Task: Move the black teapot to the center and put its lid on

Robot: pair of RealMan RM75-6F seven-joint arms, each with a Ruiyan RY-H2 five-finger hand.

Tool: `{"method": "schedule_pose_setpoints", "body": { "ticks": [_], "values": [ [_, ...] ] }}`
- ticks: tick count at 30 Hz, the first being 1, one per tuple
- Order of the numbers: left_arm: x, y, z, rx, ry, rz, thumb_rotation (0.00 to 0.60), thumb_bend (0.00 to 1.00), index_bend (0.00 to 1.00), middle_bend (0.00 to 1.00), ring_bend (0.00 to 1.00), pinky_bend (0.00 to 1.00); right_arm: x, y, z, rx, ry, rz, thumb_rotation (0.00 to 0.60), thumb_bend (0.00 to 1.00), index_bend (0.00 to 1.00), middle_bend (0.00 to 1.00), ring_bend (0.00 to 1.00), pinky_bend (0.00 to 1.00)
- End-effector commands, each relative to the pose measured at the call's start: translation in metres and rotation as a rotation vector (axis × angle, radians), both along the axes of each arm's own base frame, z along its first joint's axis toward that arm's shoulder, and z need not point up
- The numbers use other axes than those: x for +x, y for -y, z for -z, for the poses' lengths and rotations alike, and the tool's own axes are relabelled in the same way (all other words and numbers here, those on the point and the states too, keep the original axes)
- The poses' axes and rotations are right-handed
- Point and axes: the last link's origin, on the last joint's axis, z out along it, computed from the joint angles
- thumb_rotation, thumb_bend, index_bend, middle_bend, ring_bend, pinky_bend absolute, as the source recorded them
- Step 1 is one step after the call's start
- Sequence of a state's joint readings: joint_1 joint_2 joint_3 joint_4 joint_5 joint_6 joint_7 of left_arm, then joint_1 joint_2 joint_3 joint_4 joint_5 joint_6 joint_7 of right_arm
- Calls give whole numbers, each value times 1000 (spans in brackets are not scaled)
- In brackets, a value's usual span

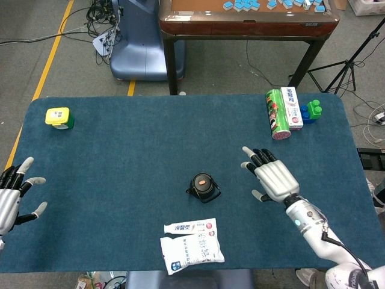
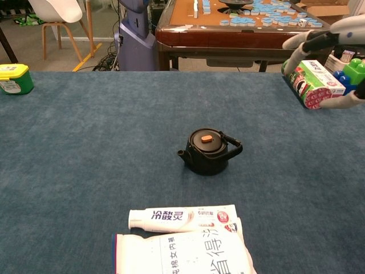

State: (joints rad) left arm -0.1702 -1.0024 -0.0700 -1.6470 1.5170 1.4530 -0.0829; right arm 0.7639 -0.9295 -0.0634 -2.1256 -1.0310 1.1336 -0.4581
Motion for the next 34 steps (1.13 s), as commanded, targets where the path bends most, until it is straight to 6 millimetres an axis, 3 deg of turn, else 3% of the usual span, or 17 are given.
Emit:
{"method": "schedule_pose_setpoints", "body": {
  "ticks": [1,8,13,22,34],
  "values": [
    [1,2,4,-7,-2,7,600,257,331,0,0,0,-29,-32,-25,-86,-2,-8,600,294,242,0,0,0],
    [-1,5,19,-57,-25,-2,600,256,331,0,0,0,-52,-87,-42,-170,-59,-34,600,295,228,0,0,0],
    [-3,10,34,-94,-35,-1,600,256,331,0,0,0,-71,-113,-44,-212,-57,-32,600,295,225,0,0,0],
    [1,22,53,-121,-80,33,600,257,331,0,0,0,-103,-126,-41,-210,-24,24,600,294,223,0,0,0],
    [7,10,69,-162,-109,46,600,257,331,0,0,0,-111,-129,-43,-233,-17,45,600,294,223,0,0,0]
  ]
}}
